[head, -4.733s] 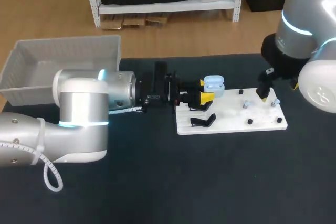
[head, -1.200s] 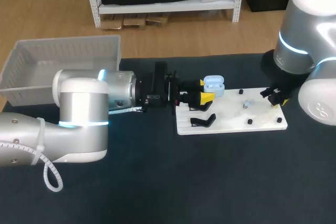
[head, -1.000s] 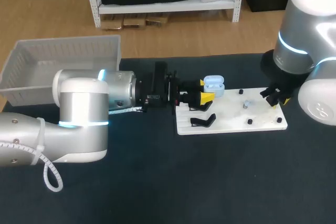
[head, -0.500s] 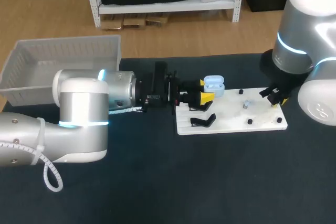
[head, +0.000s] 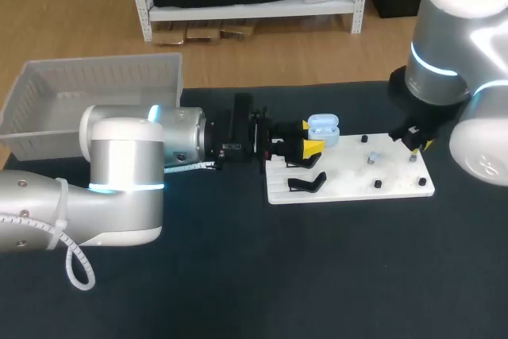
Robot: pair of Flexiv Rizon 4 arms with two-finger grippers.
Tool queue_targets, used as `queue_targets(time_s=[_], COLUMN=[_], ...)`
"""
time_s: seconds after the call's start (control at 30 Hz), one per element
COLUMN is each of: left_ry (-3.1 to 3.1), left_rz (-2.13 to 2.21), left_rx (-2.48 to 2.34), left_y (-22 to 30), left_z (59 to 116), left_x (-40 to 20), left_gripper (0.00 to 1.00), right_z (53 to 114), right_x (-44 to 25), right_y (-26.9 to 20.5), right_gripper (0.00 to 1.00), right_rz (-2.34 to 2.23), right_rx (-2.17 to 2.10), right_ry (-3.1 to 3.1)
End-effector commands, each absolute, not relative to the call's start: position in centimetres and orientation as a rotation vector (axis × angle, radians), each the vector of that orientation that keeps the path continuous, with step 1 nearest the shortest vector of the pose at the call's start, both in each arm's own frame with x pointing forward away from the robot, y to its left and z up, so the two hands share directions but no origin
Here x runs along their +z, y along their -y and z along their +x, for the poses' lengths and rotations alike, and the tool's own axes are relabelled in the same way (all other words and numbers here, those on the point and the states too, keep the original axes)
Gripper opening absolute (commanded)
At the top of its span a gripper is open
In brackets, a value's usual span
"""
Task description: Pick up each earbud case from the left stands, insert the matching earbuds, close the lid, and place the case in the box.
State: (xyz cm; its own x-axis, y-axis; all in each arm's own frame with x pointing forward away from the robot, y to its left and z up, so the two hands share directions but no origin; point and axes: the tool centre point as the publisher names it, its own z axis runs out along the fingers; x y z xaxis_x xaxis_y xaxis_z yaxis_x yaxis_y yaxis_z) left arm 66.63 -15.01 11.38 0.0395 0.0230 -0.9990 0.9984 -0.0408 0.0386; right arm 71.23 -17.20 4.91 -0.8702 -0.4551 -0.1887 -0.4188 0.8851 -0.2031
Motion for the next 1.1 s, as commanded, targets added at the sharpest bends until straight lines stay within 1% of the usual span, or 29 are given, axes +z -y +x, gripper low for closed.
queue_targets(time_s=[0.03,0.13,0.57,0.87,1.1], left_ry=[-1.172,-1.172,-1.172,-1.172,-1.172], left_rz=[1.271,1.271,1.271,1.271,1.271], left_rx=[-1.197,-1.197,-1.197,-1.197,-1.197], left_y=[15.0,15.0,15.0,15.0,15.0], left_z=[66.6,66.6,66.6,66.6,66.6], left_x=[11.2,11.2,11.2,11.2,11.2], left_gripper=[0.0,0.0,0.0,0.0,0.0], right_z=[69.7,68.8,63.9,61.4,61.2], right_x=[7.6,9.6,17.0,18.5,18.4], right_y=[16.7,16.2,12.8,8.4,8.2], right_gripper=[0.0,0.0,0.0,0.0,0.0], right_rz=[-0.643,-0.609,-0.371,-0.389,-0.393], right_rx=[-0.28,-0.338,-0.337,-0.322,-0.325], right_ry=[-2.82,-2.853,-2.9,-2.872,-2.884])
